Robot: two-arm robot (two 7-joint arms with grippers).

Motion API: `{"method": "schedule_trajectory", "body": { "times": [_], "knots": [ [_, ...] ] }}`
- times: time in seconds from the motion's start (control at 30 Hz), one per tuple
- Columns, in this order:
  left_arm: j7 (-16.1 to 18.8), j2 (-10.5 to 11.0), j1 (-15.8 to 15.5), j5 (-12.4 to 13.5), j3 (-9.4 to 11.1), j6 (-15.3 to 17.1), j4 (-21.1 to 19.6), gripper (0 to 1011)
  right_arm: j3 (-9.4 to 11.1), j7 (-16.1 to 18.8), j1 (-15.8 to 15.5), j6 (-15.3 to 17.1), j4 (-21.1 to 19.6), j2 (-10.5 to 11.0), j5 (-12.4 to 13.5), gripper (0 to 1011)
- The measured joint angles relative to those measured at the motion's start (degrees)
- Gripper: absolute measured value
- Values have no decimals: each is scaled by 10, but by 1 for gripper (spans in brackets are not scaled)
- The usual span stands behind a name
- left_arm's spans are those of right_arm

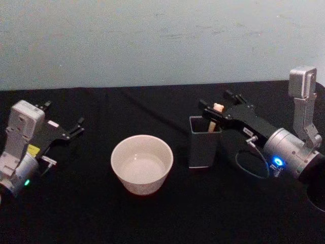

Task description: Pick up the stirring spoon with one hand, stir inside the cup, then place it back in its original position.

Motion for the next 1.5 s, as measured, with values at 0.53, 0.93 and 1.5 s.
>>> {"method": "schedule_trajectory", "body": {
  "times": [0.53,0.93,1.5],
  "knots": [
    [0,0,0,0,0,0,0,1001,37,-180,-8,-141,-1,-59,-190,1000],
    [0,0,0,0,0,0,0,1001,57,-229,-31,-86,37,-70,-233,1002],
    [0,0,0,0,0,0,0,1001,70,-217,-36,-53,71,-85,-234,1000]
  ]
}}
